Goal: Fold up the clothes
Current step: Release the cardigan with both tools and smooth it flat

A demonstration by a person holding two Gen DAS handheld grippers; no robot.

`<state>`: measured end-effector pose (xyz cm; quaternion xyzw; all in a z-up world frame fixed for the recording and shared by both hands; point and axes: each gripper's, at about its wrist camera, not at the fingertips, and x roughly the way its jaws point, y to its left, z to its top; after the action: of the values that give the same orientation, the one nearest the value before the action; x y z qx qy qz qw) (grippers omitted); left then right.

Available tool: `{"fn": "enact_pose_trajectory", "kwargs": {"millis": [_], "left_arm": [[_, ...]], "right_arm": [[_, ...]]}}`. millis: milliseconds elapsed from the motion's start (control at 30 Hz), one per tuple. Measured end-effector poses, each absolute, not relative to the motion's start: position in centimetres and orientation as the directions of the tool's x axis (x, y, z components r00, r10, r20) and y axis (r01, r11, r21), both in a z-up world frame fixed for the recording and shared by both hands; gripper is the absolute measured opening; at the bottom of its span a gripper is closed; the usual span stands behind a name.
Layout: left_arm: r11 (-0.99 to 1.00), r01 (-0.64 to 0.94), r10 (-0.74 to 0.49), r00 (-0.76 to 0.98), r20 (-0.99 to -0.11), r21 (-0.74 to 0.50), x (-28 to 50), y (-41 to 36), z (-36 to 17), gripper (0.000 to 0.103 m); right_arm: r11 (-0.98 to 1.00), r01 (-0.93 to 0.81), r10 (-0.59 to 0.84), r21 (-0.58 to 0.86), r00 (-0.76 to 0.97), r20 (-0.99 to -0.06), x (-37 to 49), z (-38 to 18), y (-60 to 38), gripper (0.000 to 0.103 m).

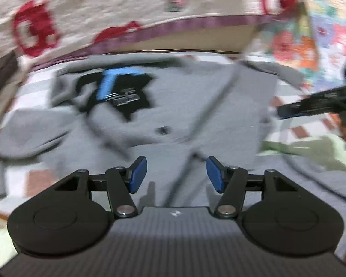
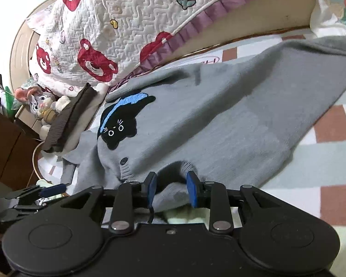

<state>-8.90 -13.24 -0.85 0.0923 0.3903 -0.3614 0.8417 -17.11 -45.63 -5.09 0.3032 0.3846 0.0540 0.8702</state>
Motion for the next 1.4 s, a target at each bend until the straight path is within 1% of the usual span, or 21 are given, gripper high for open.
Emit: {"fn": "enact_pose_trajectory", "kwargs": {"millis": [33,67,100,133,233,267,367,433,533,633,1133,1200,1300,1367,1400], "left_arm": [[0.692,0.71,-0.554,0.412,-0.723,-0.126,-9.0,-14.2,-0.8,0.057],[0.662,0.739,-0.571,0.39,-0.722,-0.124,-9.0,-15.2,-0.8,0.06],[0.632,0.765,-0.586,0.368,-0.722,-0.123,-9.1,-16.2,-0.8,0.062],[0.63,0.767,-0.582,0.359,-0.73,-0.125,-8.7,-16.7,-1.1,0.065],[0.622,0.773,-0.568,0.331,-0.754,-0.129,-7.6,-18.1,-2.0,0.066],[0.619,0.774,-0.563,0.321,-0.762,-0.131,-7.2,-18.6,-2.3,0.067],[0.611,0.78,-0.548,0.293,-0.784,-0.136,-6.1,-20.0,-3.2,0.066],[0.606,0.783,-0.537,0.273,-0.798,-0.14,-5.4,-20.9,-3.8,0.064],[0.599,0.788,-0.52,0.245,-0.818,-0.145,-4.3,-22.3,-4.7,0.064],[0.622,0.771,-0.512,0.268,-0.816,-0.137,-3.2,-22.5,-5.2,0.064],[0.73,0.676,-0.46,0.379,-0.803,-0.099,1.9,-23.4,-7.6,0.064],[0.734,0.676,-0.423,0.38,-0.823,-0.065,1.6,-23.3,-8.2,0.064],[0.746,0.662,-0.415,0.377,-0.828,-0.072,0.7,-22.3,-8.2,0.064],[0.747,0.657,-0.436,0.372,-0.82,-0.099,0.1,-21.3,-7.6,0.064],[0.745,0.661,-0.435,0.378,-0.817,-0.091,-0.3,-20.8,-7.4,0.064]], "right_arm": [[0.808,0.151,0.327,0.57,0.689,-0.647,-17.1,-5.2,-45.6,0.038],[0.804,0.163,0.328,0.572,0.68,-0.655,-17.0,-5.2,-45.5,0.042],[0.796,0.172,0.334,0.581,0.676,-0.657,-16.9,-5.4,-45.4,0.044],[0.787,0.181,0.34,0.59,0.671,-0.659,-16.8,-5.6,-45.4,0.044],[0.767,0.212,0.351,0.605,0.651,-0.673,-16.2,-6.9,-45.4,0.046],[0.76,0.223,0.355,0.61,0.644,-0.677,-15.9,-7.3,-45.4,0.048],[0.739,0.254,0.368,0.624,0.623,-0.69,-15.3,-8.5,-45.4,0.054],[0.724,0.276,0.377,0.632,0.609,-0.698,-14.9,-9.3,-45.4,0.055],[0.7,0.303,0.39,0.647,0.597,-0.701,-14.5,-10.3,-45.6,0.059],[0.673,0.312,0.408,0.67,0.6,-0.689,-14.7,-10.8,-45.9,0.06],[0.715,0.267,0.426,0.646,0.566,-0.706,-14.7,-10.7,-45.2,0.06],[0.712,0.253,0.446,0.655,0.558,-0.7,-14.9,-10.9,-45.1,0.06],[0.714,0.227,0.459,0.662,0.561,-0.688,-15.4,-10.7,-45.0,0.06],[0.705,0.202,0.469,0.679,0.585,-0.661,-15.7,-10.1,-45.1,0.06],[0.692,0.192,0.478,0.695,0.6,-0.642,-15.8,-9.7,-45.3,0.06]]}}
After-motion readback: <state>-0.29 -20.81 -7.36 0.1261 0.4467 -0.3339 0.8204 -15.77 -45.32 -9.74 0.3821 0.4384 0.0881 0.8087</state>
